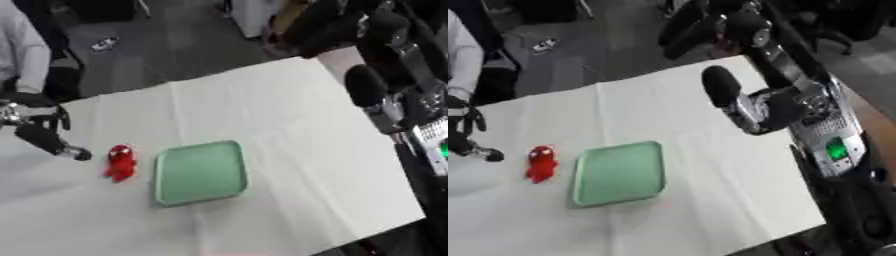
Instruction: Pick up objects on the table and place them in the box.
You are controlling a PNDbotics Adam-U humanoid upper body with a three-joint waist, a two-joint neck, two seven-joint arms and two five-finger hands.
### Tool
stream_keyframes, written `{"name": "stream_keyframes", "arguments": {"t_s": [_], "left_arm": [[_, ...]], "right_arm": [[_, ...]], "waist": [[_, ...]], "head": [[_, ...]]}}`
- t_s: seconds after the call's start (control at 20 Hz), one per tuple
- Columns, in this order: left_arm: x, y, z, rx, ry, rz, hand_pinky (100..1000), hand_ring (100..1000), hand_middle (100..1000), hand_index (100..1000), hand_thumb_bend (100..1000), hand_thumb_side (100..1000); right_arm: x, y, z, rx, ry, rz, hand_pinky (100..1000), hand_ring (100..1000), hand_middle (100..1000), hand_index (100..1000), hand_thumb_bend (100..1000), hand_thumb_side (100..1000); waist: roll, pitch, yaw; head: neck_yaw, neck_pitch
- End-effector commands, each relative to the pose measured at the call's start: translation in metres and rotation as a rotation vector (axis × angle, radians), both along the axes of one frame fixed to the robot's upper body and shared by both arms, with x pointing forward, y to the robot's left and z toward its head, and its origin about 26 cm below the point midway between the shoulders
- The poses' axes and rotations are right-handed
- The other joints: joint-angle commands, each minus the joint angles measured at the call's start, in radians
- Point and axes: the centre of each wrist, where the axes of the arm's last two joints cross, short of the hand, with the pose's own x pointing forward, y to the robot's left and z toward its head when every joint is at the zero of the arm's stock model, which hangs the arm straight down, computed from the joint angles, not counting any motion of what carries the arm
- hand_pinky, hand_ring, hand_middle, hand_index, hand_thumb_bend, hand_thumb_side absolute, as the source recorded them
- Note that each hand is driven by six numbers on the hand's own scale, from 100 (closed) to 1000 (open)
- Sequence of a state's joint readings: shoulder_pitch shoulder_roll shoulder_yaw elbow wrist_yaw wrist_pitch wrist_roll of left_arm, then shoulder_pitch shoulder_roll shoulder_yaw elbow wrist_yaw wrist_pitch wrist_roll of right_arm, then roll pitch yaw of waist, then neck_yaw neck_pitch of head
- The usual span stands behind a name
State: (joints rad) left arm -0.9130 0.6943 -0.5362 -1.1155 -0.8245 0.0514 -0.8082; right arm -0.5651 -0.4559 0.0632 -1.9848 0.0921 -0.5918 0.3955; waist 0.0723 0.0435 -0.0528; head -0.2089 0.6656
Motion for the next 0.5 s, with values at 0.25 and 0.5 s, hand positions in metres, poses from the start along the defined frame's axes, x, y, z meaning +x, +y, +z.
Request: {"name": "stream_keyframes", "arguments": {"t_s": [0.25, 0.5], "left_arm": [[0.005, -0.001, -0.022, -0.02, 0.012, -0.035, 568, 661, 824, 899, 660, 673], [0.006, 0.005, -0.049, -0.075, -0.019, -0.066, 561, 671, 876, 944, 715, 649]], "right_arm": [[-0.003, 0.006, 0.011, -0.001, -0.038, 0.033, 621, 654, 637, 706, 100, 800], [-0.003, 0.009, 0.013, 0.003, -0.04, 0.048, 621, 654, 637, 705, 100, 799]], "waist": [[-0.004, -0.01, -0.013], [-0.006, -0.006, -0.02]], "head": [[0.008, 0.005], [0.011, 0.006]]}}
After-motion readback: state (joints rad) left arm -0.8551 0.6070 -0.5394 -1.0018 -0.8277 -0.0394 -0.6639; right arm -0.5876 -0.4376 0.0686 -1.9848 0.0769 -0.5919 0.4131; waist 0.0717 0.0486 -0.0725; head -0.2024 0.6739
